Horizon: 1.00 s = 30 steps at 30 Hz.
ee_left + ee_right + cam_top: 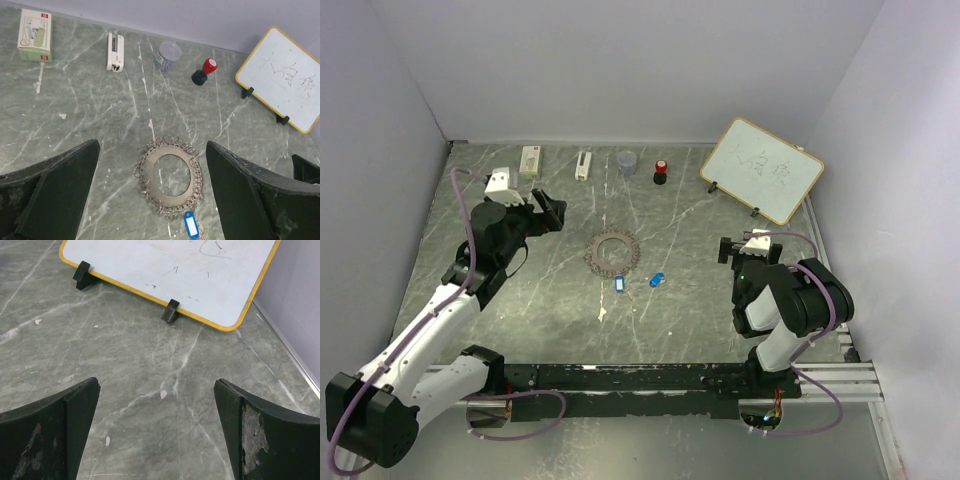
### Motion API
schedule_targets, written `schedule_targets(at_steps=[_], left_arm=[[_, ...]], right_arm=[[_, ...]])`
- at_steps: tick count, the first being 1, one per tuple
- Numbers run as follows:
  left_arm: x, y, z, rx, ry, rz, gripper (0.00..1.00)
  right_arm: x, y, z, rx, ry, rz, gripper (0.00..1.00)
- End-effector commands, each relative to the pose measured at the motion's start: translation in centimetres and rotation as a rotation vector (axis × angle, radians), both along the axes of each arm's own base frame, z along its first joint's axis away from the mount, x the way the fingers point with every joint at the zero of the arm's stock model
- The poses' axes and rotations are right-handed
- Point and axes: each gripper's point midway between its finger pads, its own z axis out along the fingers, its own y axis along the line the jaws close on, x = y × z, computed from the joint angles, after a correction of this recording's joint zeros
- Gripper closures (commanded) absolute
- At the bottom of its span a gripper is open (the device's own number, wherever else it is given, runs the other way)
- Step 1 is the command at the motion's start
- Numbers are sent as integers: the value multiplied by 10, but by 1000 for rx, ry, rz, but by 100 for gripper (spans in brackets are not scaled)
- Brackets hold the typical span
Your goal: Put the keys on the keyring
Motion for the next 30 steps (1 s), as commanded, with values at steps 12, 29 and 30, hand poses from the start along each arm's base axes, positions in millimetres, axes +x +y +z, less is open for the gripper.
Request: schedule_targets(at_steps=[12,29,30], left_arm=[[1,-12,9,-44,-56,-51,1],[0,-10,13,-45,-64,-46,1],[-1,-10,13,-44,-66,-45,1]], right_arm=[[4,-4,16,12,-62,-24,0],[4,-5,16,11,-63,-25,0],[3,-4,16,12,-62,-24,0]])
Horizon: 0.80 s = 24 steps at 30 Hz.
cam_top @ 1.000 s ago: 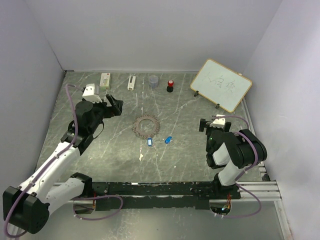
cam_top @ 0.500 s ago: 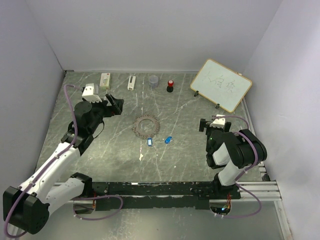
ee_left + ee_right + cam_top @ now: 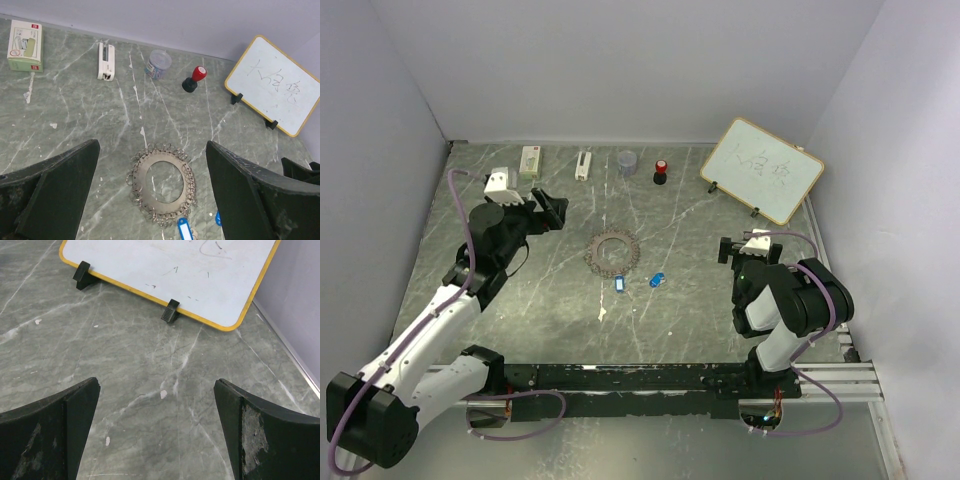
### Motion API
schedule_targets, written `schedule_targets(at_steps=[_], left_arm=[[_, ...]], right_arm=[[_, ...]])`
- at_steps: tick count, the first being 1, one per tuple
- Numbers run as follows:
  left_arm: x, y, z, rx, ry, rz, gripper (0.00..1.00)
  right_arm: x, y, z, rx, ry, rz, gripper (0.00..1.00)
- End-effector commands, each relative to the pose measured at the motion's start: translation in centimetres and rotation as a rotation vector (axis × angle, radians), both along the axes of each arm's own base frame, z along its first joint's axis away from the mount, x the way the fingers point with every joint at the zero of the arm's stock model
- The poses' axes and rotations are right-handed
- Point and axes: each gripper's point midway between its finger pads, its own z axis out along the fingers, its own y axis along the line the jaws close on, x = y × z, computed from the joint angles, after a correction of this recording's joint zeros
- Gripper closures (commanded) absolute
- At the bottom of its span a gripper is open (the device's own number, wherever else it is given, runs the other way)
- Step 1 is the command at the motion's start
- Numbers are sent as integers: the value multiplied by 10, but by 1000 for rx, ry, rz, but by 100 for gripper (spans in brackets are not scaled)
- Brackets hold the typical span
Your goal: Put the keys on the keyring
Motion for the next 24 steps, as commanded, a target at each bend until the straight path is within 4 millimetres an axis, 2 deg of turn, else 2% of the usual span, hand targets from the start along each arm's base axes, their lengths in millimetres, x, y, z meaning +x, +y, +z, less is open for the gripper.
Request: schedule_targets(at_steps=[1,11,18,24], left_arm=[[-3,-3,11,-16,-37,-17,1],[-4,-1,22,-14,-51,-9,0],[-4,-10,24,-63,-35,-44,0],[-12,-2,26,-38,-19,-23,0]], right_arm=[[4,-4,16,12,-62,-23,0],[3,-4,16,12,-62,-23,0],[3,-4,16,12,-64,-24,0],[4,-4,16,12,-63,-24,0]])
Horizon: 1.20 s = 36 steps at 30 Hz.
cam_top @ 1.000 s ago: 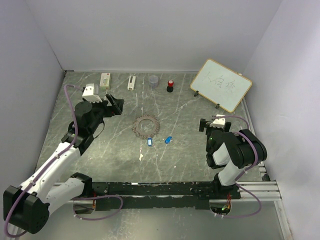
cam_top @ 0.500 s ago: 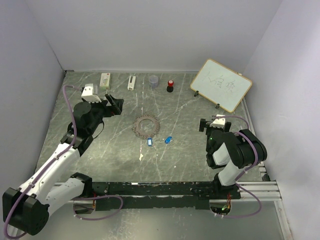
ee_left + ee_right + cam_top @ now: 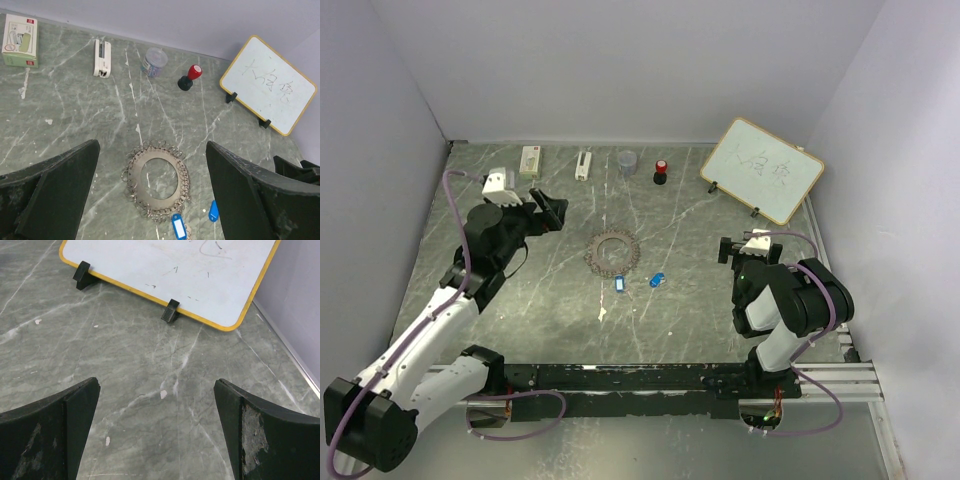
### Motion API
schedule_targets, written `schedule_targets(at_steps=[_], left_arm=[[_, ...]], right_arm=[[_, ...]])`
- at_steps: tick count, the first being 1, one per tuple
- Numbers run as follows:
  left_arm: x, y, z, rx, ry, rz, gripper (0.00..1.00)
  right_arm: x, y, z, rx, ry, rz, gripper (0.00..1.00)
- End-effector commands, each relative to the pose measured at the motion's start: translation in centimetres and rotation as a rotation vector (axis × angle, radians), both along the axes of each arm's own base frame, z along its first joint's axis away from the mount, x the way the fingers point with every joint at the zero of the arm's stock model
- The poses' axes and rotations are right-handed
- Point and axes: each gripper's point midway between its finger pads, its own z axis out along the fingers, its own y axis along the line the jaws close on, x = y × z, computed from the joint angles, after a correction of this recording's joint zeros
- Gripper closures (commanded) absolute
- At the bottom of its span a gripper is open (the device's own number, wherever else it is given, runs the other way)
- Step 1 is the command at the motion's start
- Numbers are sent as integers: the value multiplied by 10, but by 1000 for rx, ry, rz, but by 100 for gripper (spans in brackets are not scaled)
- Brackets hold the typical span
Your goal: Put the keys on the keyring
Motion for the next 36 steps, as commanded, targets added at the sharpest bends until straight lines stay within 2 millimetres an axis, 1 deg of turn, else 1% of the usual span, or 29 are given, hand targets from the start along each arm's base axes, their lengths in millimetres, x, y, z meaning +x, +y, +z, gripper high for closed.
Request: schedule_targets(at_steps=[1,4,9,12,15,16,17,18,19,21,22,23,24,25,26,28,30,31,33,34,36], left_arm=[[-10,0,25,-10,-35,-19,1],[-15,3,29,7,-51,-17,0],[-13,11,25,59,-49,14,0],[-9,6,21,86,-41,-12,0],[-4,-5,14,93,-33,-64,0],[-2,-8,11,92,-30,-76,0],[1,-10,6,94,-24,-82,0],[3,-12,3,95,-18,-87,0],[6,-13,0,96,-11,-88,1],[9,-15,-5,105,-1,-97,0],[10,-16,-8,112,6,-101,0],[10,-16,-10,119,12,-101,0],[11,-15,-13,126,20,-95,0],[12,-14,-14,130,25,-89,0],[13,-14,-15,132,28,-88,0],[14,-15,-16,131,32,-91,0],[14,-19,-18,129,48,-108,1],[13,-21,-18,124,57,-119,2],[7,-26,-17,111,71,-151,3],[3,-29,-16,104,70,-174,4],[-7,-33,-19,97,70,-201,5]], right_arm=[[3,-4,16,12,-62,-23,0],[3,-4,16,12,-62,-24,0],[5,-4,15,13,-57,-23,0],[6,-5,14,13,-52,-25,0],[9,-4,15,18,-52,-24,0],[14,-5,13,27,-37,-32,0],[17,-9,4,42,8,-53,0],[19,-13,3,53,17,-71,0],[18,-17,5,56,6,-92,0],[14,-18,11,53,-14,-88,0],[12,-17,18,45,-31,-83,0],[12,-13,26,15,-30,-74,0],[14,-3,34,-25,-12,-57,0],[19,10,47,-49,-7,-37,0],[26,24,59,-29,8,-16,0],[40,64,75,65,95,111,0],[45,96,93,171,141,212,0],[43,111,104,207,138,274,0],[35,132,119,268,136,356,0],[31,139,124,293,137,387,0],[22,144,128,356,141,409,0]])
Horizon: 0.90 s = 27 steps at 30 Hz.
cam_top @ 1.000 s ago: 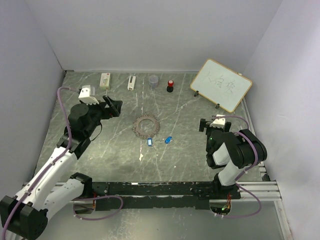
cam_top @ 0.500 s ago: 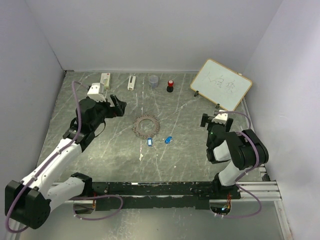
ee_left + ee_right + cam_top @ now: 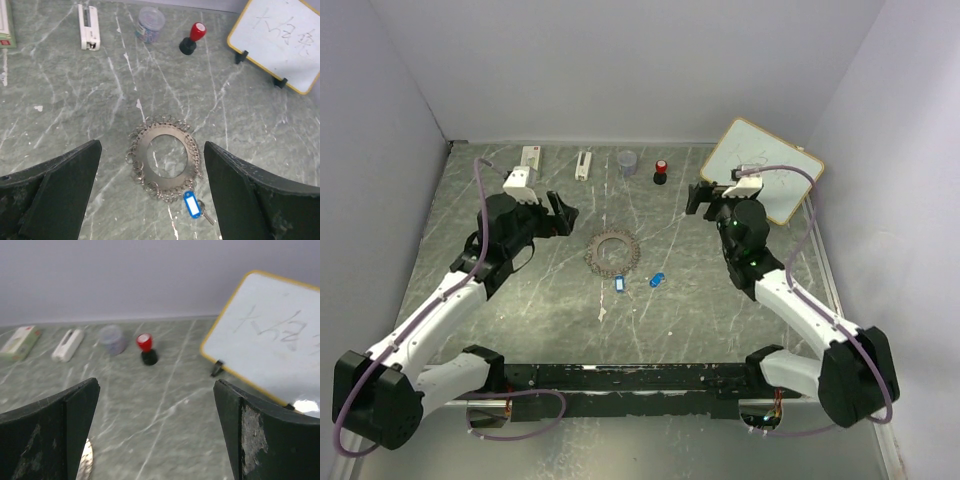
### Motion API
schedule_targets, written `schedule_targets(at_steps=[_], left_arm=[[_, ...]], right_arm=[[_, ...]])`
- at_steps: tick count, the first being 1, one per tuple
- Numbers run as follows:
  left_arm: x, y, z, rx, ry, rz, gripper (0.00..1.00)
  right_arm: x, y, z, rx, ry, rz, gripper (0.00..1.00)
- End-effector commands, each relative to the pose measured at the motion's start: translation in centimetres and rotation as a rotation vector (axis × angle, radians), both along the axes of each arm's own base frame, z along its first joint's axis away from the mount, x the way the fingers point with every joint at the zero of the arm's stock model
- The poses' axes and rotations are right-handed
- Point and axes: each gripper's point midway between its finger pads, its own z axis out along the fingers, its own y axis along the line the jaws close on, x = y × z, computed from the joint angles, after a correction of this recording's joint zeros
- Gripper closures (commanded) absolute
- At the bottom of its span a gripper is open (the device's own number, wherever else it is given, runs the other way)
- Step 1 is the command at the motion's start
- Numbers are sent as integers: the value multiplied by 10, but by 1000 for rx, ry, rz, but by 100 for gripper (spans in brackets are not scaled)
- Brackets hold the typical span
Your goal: Put the keys on the keyring
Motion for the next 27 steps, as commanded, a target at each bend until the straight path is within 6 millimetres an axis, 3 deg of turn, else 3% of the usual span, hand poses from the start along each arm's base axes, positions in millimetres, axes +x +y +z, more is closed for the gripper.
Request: schedule_targets(at_steps=[1,4,7,12,17,22,27], left_arm=[[-19,-16,16,-44,-26,-95,5],[-25,-17,2,-34,-5,-105,7],[-26,-24,-8,-5,17,-132,9],[-33,-50,-29,83,49,-209,15],[-43,-82,-64,169,107,-254,21],[-46,-104,-99,286,188,-229,32],[-42,-124,-112,284,238,-207,39]], right_arm=[[-33,27,-46,99,224,145,0],[-45,43,-45,123,219,255,0],[-51,51,-43,107,237,308,13],[-54,45,-58,82,308,274,26],[-66,27,-84,46,372,201,27],[-74,17,-96,35,386,166,27],[-74,15,-102,19,406,156,27]])
